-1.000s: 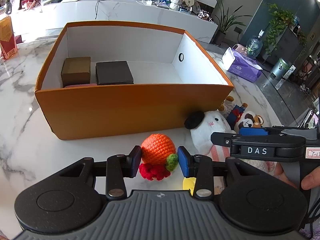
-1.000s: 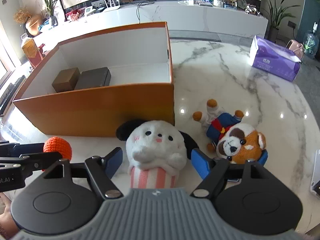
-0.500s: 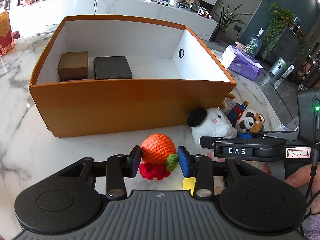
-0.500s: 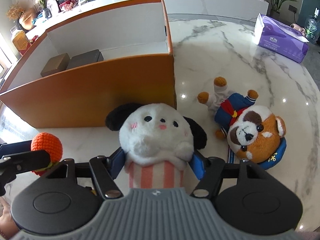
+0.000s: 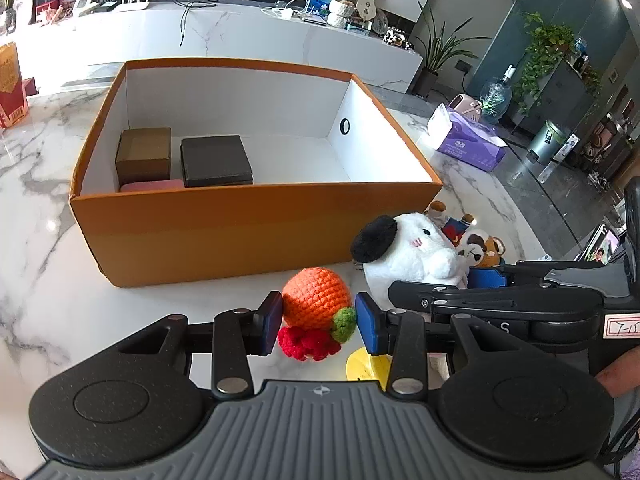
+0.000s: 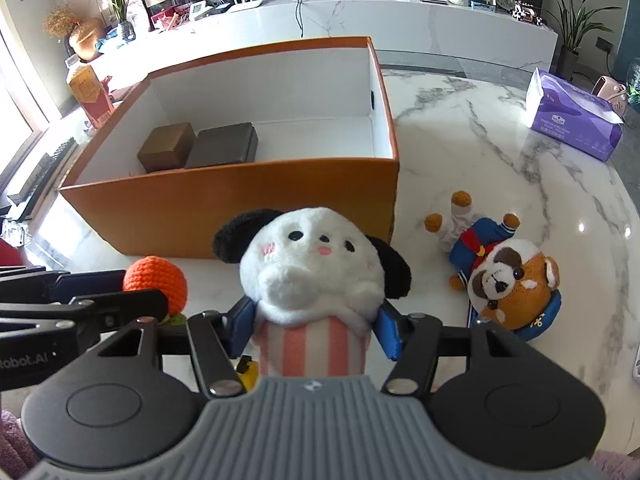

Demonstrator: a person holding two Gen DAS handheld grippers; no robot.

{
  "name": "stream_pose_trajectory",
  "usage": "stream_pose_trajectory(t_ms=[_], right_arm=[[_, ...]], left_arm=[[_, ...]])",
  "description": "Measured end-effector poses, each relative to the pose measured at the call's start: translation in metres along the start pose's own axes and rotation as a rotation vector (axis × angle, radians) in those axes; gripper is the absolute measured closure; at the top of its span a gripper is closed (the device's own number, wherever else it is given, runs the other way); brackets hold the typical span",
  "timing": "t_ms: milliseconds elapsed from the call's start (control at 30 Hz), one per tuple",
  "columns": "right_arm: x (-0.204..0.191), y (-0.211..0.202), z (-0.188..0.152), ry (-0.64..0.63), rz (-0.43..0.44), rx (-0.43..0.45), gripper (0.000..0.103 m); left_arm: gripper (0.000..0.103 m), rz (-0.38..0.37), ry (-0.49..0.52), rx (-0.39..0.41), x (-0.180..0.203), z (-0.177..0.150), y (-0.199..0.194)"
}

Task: Organize objects
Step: 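Lift and carry the fruit and plush dog over the orange box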

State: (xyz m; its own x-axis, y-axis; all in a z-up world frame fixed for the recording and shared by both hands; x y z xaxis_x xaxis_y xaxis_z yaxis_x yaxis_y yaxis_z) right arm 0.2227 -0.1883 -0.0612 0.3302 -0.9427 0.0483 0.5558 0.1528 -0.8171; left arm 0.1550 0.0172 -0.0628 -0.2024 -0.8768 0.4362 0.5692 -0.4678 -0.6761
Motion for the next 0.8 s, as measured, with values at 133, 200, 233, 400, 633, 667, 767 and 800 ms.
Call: stream_pose_trajectory(t_ms=[133,200,233,400,633,667,767,800], right_arm=[[-0.006,-0.023,0.008,-0.006,0.033,0.044,0.040],[-0.008,-0.034,0.013,-0.004,0.051,0.067,0.040],[-0.009,-0.039,0.016,-0.004,0.057,0.078,0.040],[-0.011,-0.061,0.034,-0.002,0.076,0.136,0.040],[-0.021,-0.070,0.071,-0.011,0.118,0.177,0.040],[-0.023,-0.068,0.078,-0.013,0.121,0.178,0.040],[-0.027,-0.061,0.094,-0.010,0.127,0.184,0.040],[-0.028,-0.059,0.100,-0.010,0.123,0.189,0.040]], left_arm=[[0.057,-0.027,-0.002,0.025,0.007,0.007,-0.013],[0.057,-0.039,0.000,0.042,0.011,0.013,-0.020],[0.057,-0.042,0.002,0.053,0.012,0.016,-0.024],[0.057,-0.054,0.014,0.096,0.017,0.032,-0.039],[0.057,-0.049,0.037,0.129,0.013,0.062,-0.047],[0.057,-0.042,0.043,0.132,0.011,0.066,-0.047],[0.057,-0.030,0.043,0.134,0.001,0.078,-0.044],[0.057,-0.027,0.042,0.134,-0.003,0.082,-0.043]])
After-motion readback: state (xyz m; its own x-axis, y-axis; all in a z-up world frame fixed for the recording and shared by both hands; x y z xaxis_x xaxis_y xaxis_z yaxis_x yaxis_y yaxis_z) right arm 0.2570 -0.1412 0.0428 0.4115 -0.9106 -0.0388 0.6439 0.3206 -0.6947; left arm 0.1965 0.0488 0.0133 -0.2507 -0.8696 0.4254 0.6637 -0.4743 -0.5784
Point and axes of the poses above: each gripper's, at about its wrist camera, not at the fingertips, and y roughly the way its jaws point, x to its right, z to its top, the point moved 6 cm from there along y, roughly the way its jaws point, and after that the axes turned 12 degrees about -z, right-handed, at the moved point
